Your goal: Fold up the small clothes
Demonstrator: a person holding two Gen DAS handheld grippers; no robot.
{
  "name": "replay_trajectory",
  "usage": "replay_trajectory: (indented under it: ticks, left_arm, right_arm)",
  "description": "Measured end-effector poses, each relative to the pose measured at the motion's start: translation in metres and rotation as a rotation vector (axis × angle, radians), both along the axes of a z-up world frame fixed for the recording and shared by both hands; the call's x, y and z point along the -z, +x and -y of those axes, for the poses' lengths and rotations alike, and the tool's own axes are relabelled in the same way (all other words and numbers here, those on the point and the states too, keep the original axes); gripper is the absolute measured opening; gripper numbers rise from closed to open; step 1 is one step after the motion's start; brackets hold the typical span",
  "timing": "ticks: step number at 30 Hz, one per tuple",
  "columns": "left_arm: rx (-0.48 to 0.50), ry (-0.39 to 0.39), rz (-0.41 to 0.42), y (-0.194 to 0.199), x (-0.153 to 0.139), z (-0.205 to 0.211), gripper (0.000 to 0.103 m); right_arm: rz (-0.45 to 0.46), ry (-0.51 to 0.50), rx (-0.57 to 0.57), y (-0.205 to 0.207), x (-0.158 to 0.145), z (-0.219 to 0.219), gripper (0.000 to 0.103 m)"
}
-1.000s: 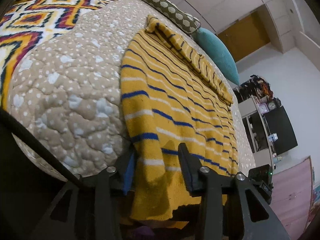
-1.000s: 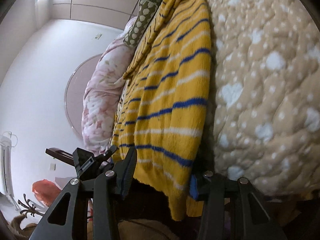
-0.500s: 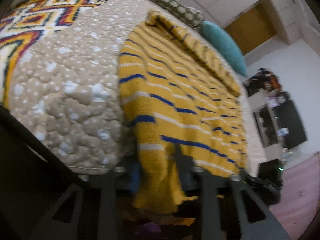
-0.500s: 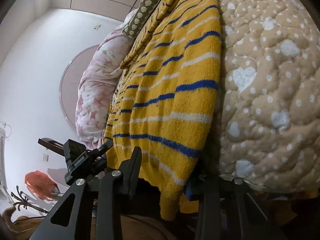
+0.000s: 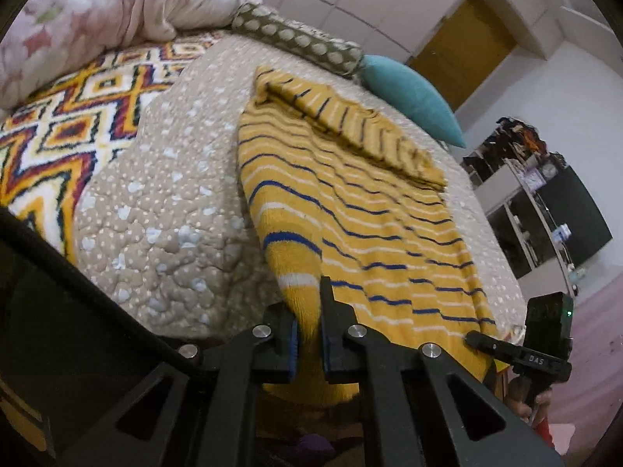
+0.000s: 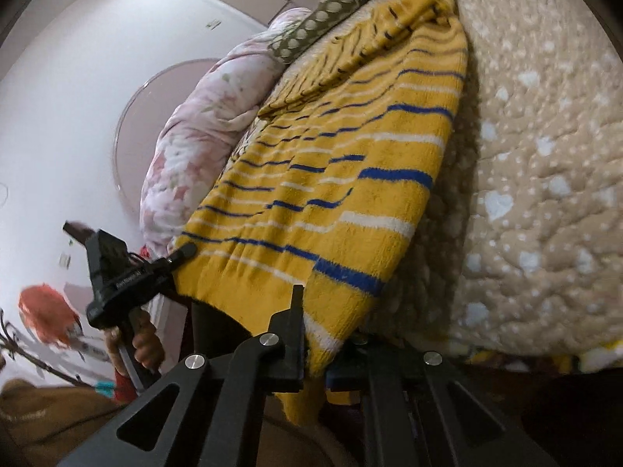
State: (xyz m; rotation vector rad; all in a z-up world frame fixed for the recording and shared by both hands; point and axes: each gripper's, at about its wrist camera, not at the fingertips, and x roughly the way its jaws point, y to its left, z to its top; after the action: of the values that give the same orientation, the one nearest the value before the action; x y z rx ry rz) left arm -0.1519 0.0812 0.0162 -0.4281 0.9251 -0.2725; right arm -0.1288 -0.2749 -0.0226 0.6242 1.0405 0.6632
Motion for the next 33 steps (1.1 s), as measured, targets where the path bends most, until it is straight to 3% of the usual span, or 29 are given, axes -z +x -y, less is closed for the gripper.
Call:
replay_trajectory:
  ticks: [6, 10, 13, 16, 20, 23, 27, 33]
  left_arm:
    - [0.0, 0.01, -0.009, -0.011, 0.001, -0.004, 0.008]
    - [-0.02, 0.015, -0.048, 0.0, 0.012, -0.009, 0.008]
    - [-0.027, 0.009, -0.02, 0.019, 0.0, -0.012, 0.008]
    - [-0.027, 0.006, 0.032, 0.057, -0.022, -0.008, 0.008]
    - [-0.04, 0.093, 0.137, 0.133, -0.058, 0.013, 0.008]
    - [-0.059, 0.11, 0.147, 0.192, -0.067, 0.027, 0.008]
    - [-0.085, 0.157, 0.089, 0.263, -0.052, 0.031, 0.008]
    - [-0.071, 0.164, -0.007, 0.314, -0.017, 0.028, 0.008]
  right_arm:
    - [0.003, 0.005, -0.014, -0.022, 0.001, 0.009, 0.007]
    - [-0.001, -0.001, -0.014, -0.017, 0.005, 0.008, 0.007]
    - [0.045, -0.024, -0.026, -0.003, -0.011, 0.005, 0.007]
    - [0.12, -0.048, -0.022, 0.026, -0.039, 0.0, 0.007]
    - [0.219, -0.111, 0.023, 0.083, -0.073, -0.002, 0.007]
    - [0.257, -0.147, 0.082, 0.136, -0.088, -0.003, 0.007]
    - [0.24, -0.186, 0.157, 0.197, -0.08, 0.002, 0.007]
    - [0.166, -0.18, 0.181, 0.248, -0.051, 0.006, 0.008]
